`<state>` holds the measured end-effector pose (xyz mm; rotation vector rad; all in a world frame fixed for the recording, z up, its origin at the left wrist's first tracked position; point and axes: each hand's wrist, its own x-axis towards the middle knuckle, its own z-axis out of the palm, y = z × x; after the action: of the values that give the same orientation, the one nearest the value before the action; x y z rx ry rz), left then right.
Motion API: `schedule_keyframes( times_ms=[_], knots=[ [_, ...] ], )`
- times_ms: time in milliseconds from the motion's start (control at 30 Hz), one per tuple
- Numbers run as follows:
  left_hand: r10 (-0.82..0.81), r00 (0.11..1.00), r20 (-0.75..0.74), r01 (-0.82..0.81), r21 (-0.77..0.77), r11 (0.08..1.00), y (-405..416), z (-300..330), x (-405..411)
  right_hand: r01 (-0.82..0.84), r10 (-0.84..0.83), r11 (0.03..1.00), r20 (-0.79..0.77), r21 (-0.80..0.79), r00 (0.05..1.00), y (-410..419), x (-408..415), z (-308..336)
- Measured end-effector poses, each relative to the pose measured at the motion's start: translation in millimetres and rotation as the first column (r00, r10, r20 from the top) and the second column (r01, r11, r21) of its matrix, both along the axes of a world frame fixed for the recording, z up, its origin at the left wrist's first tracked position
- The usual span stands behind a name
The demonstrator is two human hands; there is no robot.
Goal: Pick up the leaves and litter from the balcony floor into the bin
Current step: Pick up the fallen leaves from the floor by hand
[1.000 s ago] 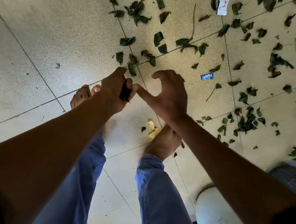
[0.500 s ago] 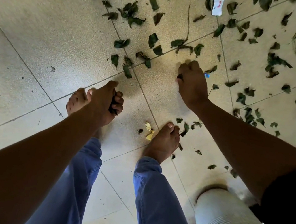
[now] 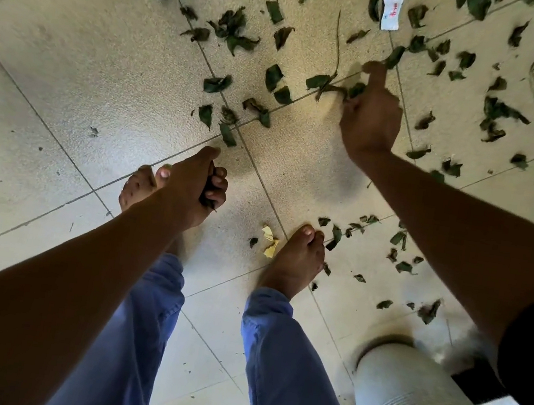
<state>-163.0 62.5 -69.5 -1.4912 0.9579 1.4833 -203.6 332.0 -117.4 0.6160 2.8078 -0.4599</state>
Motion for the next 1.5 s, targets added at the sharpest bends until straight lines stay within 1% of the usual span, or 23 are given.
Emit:
schedule_keyframes(
  times_ms=[67, 200, 333, 400, 467, 533, 600, 700, 800, 933, 1067, 1133, 1300, 1333, 1367, 1400, 1433, 1467, 1500],
  knots=[
    [-0.015, 1.000, -0.005, 0.015, 0.000, 1.000, -2, -1, -1, 0.041, -0.041, 0.999, 0.053, 0.008, 0.998, 8, -10, -2],
    [-0.008, 1.000, -0.005, 0.008, 0.009, 1.000, -4, -3, -2, 0.013, -0.014, 1.000, 0.104, 0.011, 0.994, 16, -15, -12],
    [0.004, 1.000, 0.002, -0.004, 0.005, 1.000, -6, -3, 0, 0.074, -0.075, 0.997, 0.108, 0.014, 0.991, 18, -12, -9],
    [0.011, 1.000, 0.004, -0.011, 0.000, 1.000, -6, -4, 2, 0.071, -0.069, 0.997, 0.049, -0.036, 0.996, 17, -12, -4],
    [0.010, 1.000, 0.001, -0.010, -0.005, 1.000, -7, -5, 2, -0.007, 0.002, 0.994, -0.048, -0.111, 0.999, 13, -14, 0],
    [0.004, 1.000, 0.003, -0.004, -0.011, 1.000, -8, -6, 3, -0.158, 0.140, 0.976, -0.122, -0.153, 0.983, 7, -14, 1],
    [0.008, 1.000, 0.008, -0.008, -0.011, 1.000, -9, -6, 5, -0.338, 0.320, 0.934, -0.152, -0.119, 0.935, 4, -14, -1],
    [0.008, 1.000, 0.010, -0.008, -0.006, 1.000, -10, -6, 5, -0.563, 0.565, 0.824, -0.027, 0.054, 0.824, 1, -19, -2],
    [0.006, 1.000, 0.005, -0.005, -0.011, 1.000, -13, -7, 6, -0.673, 0.672, 0.736, 0.045, 0.076, 0.740, -3, -28, -9],
    [-0.011, 1.000, 0.011, 0.012, -0.033, 0.999, -18, -9, 6, -0.737, 0.733, 0.674, 0.080, 0.052, 0.676, -8, -32, -17],
    [-0.013, 1.000, 0.010, 0.013, -0.050, 0.999, -23, -10, 7, -0.728, 0.728, 0.685, 0.040, -0.001, 0.685, -9, -33, -12],
    [-0.007, 1.000, 0.010, 0.007, -0.043, 0.999, -24, -10, 8, -0.718, 0.717, 0.696, 0.058, 0.009, 0.695, -8, -35, -13],
    [0.014, 1.000, 0.009, -0.014, -0.018, 1.000, -24, -6, 10, -0.752, 0.746, 0.659, 0.109, 0.017, 0.657, -11, -36, -17],
    [0.019, 1.000, 0.009, -0.019, -0.008, 1.000, -22, -4, 9, -0.734, 0.728, 0.679, 0.111, 0.016, 0.676, -11, -35, -17],
    [0.023, 1.000, 0.007, -0.023, 0.004, 1.000, -21, -3, 8, -0.694, 0.689, 0.720, 0.107, 0.004, 0.716, -12, -34, -18],
    [0.025, 1.000, 0.002, -0.025, 0.016, 1.000, -20, 0, 6, -0.616, 0.614, 0.788, 0.111, -0.024, 0.781, -14, -33, -19],
    [0.029, 1.000, -0.006, -0.029, 0.027, 0.999, -19, 2, 4, -0.500, 0.504, 0.864, 0.109, -0.065, 0.857, -18, -31, -17],
    [0.035, 0.999, -0.014, -0.035, 0.040, 0.999, -17, 5, 2, -0.335, 0.348, 0.934, 0.104, -0.124, 0.932, -23, -29, -13],
    [0.044, 0.999, -0.023, -0.042, 0.053, 0.998, -16, 7, -1, -0.130, 0.156, 0.965, 0.099, -0.227, 0.983, -29, -27, -9]
  ],
)
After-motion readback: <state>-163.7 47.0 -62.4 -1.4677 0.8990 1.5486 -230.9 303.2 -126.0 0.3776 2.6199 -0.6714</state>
